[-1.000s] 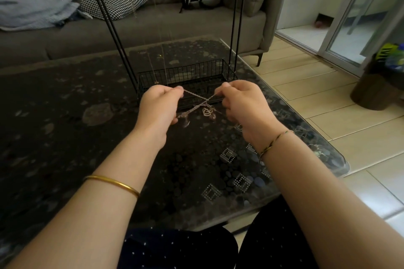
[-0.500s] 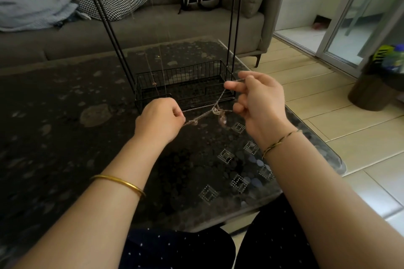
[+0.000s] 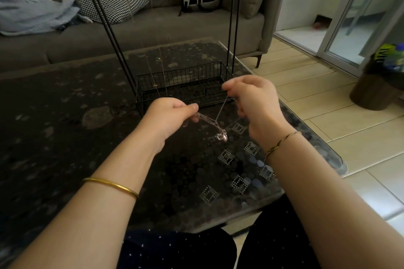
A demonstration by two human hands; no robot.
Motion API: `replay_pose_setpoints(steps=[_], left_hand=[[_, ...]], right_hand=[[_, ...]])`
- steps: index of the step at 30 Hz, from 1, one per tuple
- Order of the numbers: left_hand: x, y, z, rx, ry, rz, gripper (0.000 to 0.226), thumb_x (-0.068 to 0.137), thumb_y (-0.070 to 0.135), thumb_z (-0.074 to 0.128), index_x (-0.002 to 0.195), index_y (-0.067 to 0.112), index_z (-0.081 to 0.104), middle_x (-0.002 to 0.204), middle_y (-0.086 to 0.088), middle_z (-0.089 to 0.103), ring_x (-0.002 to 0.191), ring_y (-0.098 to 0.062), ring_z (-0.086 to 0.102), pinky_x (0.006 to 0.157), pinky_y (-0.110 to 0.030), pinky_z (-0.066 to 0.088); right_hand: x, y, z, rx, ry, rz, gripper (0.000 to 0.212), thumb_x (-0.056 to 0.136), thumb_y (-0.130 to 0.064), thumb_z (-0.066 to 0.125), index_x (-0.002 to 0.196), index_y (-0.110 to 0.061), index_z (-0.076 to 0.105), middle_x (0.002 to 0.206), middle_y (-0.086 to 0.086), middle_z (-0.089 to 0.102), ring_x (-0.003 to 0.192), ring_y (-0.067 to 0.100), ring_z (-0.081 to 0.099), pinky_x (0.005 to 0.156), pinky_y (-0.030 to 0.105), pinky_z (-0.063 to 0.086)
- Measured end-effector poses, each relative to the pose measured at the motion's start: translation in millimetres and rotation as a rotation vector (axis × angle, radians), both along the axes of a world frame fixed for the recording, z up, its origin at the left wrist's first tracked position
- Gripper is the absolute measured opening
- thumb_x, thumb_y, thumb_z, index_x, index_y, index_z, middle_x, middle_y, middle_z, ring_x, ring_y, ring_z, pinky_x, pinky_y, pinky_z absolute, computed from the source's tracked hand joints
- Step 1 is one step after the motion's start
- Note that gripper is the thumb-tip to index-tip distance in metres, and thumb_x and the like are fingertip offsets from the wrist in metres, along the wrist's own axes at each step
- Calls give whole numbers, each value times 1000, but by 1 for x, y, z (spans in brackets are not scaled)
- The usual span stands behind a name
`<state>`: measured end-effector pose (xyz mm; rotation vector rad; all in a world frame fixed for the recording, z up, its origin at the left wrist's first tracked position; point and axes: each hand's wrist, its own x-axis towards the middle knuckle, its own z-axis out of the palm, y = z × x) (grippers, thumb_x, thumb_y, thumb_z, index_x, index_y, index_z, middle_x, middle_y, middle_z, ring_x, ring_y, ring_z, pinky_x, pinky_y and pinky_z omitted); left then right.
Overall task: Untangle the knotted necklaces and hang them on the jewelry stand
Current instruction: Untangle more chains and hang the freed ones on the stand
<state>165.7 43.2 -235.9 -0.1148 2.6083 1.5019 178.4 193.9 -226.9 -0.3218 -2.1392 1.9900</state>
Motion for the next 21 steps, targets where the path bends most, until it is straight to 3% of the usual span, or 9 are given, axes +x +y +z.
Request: replay_pose_setpoints(steps=[2,5,7,8,11,14,17,21], left_hand=[[2,3,1,51,22,36,28,90,34,63,66,21,69,80,5,64,96,-15,60,87,-37,44],[2,6,2,124,39,55,30,91,35,61,65,21,68,86,0,65,107,-21,56,97,-46,43],[1,5,2,199,26,85,30,92,35,59,68,21,68,73,0,60,75,-14,59,80,-38,45],[1,5,3,237,14,101,29,94,35,57,71,21,69,68,2,55,58,-9,49,71,-31,43],[1,4,5,384,-28,129,23,97,28,54,84,19,70,71,5,50,39,-2,35,64,-25,43],[1,3,7,540,-74,155,18,96,20,54,92,16,71,73,4,49,36,-3,35,55,-22,45],[-1,2,8,650,-124,170,17,96,15,54,96,12,71,73,3,49,39,-3,33,41,-16,36],[-3,0,11,760,-160,170,19,97,12,51,97,9,70,73,2,49,44,-2,31,35,-13,26]], right_hand=[[3,-3,-1,193,-23,129,16,83,-5,58,77,-16,67,73,-7,61,64,3,51,59,17,42],[4,-8,-3,394,-26,268,16,80,-7,62,75,-20,71,67,-7,61,59,4,53,59,21,49],[3,-10,-3,460,-56,330,19,79,-9,63,73,-25,71,71,-3,65,64,10,58,67,30,54],[3,-11,-4,499,-71,357,20,79,-10,64,72,-28,70,74,-1,67,67,16,61,71,34,56],[0,-12,-8,666,-87,425,16,78,-17,68,76,-32,71,80,-3,70,77,17,65,77,38,56],[-3,-14,-14,814,-95,444,10,76,-30,72,83,-37,70,84,-12,68,83,10,63,81,35,54],[-5,-15,-16,954,-117,449,15,75,-40,72,90,-41,69,89,-15,65,91,11,60,83,34,51],[-4,-16,-16,1062,-138,471,8,77,-39,71,84,-37,69,94,-11,66,99,16,57,89,39,48]])
